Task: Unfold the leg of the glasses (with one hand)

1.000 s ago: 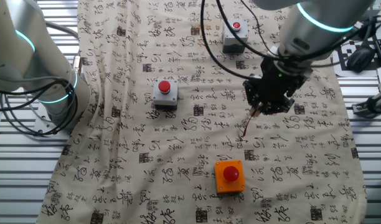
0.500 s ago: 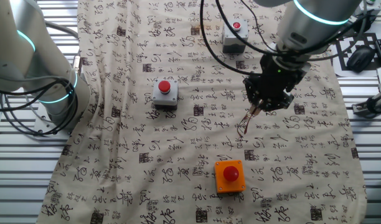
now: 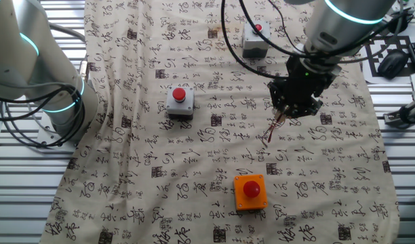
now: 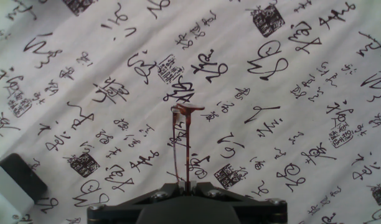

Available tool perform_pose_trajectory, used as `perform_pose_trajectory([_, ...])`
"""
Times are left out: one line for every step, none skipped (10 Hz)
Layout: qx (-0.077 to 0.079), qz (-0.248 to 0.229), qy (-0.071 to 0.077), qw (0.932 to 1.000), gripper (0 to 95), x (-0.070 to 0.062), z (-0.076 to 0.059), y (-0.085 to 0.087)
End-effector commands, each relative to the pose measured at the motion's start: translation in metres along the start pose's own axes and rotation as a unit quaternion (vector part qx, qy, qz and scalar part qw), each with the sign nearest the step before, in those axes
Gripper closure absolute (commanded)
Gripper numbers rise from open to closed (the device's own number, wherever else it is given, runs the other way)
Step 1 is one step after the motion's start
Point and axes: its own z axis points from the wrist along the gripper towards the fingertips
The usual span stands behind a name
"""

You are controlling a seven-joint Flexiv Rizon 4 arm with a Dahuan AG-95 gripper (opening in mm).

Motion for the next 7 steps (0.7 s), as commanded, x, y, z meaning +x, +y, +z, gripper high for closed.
perform_pose_trajectory([-0.001, 0.007, -0.003, 1.0000, 95.0, 0.0046, -0.0037, 0.0014])
perform_pose_trajectory([-0.004, 0.006, -0.007, 0.9999, 95.0, 0.0113, -0.0055, -0.0008])
perform_pose_trajectory([-0.005, 0.005, -0.008, 0.9999, 95.0, 0.0113, -0.0055, -0.0008])
perform_pose_trajectory([-0.005, 0.005, -0.009, 0.9999, 95.0, 0.0113, -0.0055, -0.0008])
perform_pose_trajectory([-0.005, 0.006, -0.009, 0.9999, 95.0, 0.0113, -0.0055, -0.0008])
perform_pose_trajectory([-0.004, 0.004, -0.007, 1.0000, 95.0, 0.0113, -0.0055, -0.0008])
perform_pose_trajectory([-0.002, 0.001, -0.006, 1.0000, 95.0, 0.0113, -0.0055, -0.0008])
